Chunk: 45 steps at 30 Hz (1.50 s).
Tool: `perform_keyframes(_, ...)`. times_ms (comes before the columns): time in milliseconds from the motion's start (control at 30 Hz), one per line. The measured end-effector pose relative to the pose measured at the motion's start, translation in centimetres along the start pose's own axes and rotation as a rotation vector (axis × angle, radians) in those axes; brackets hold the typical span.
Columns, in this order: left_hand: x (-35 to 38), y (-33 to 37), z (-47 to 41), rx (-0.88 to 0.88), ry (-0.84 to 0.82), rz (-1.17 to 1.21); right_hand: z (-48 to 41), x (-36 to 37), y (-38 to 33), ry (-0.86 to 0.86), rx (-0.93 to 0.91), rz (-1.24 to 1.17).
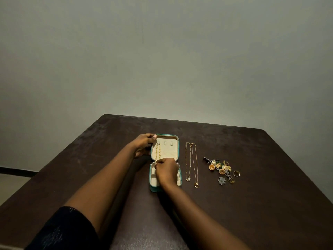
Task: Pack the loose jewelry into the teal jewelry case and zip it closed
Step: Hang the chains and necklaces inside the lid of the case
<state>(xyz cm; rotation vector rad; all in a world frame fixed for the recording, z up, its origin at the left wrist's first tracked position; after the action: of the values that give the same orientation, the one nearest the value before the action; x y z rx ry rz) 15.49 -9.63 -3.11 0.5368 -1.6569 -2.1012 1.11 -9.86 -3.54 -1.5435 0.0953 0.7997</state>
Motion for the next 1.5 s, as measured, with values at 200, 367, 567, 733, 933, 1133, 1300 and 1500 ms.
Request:
perform_keyframes(200,0.3,-0.3,1.0,-0.015,-0.044,0.010,0.3,-1.1,-0.4,-0.002,-0.022,0.039)
perform_keyframes(367,0.5,-1.3,0.7,-0.035,-0.040,-0.013,-1.5,-2.1,0.6,0.035,0.031,-0.124)
perform_keyframes(567,0.2,-0.7,0.7,-0.007,0.033,-0.212,-4.2,-7.2,3.6,0.178,0.105,-0.196)
perform_keyframes(733,0.3,1.7,0.4,0.139,0.155,-0.422,-6.0,-11.2,5.1,0.206,0.132,-0.196)
perform_keyframes(933,5.3,4.2,2.2,0.344,0.162,-0.835,-8.8,-13.3,5.7,0.220,0.133,-0.100)
perform_keyframes(1133,12.8,2.7,5.7,0.343,-0.093,-1.162,-11.3,-13.5,6.1,0.194,0.034,0.074)
perform_keyframes(1300,16.2,0.7,7.2,0.319,-0.211,-1.451,-12.8,-13.2,5.0,0.167,-0.118,0.212)
perform_keyframes(1500,16.3,0.3,7.5,0.317,-0.190,-1.516,-14.5,-11.5,4.0,0.034,-0.204,0.389)
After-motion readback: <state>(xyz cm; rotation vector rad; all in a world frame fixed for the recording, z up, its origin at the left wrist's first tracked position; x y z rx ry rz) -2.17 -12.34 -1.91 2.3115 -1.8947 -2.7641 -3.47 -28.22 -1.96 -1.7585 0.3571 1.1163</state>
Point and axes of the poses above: each hand's wrist, its own z-axis away from the middle knuckle, its own x-axis out of the palm, y = z × x, the point moved 8 cm from there along -z, towards the middle knuckle, and after that the axes turned 3 degrees about x, right-handed, at the moved point
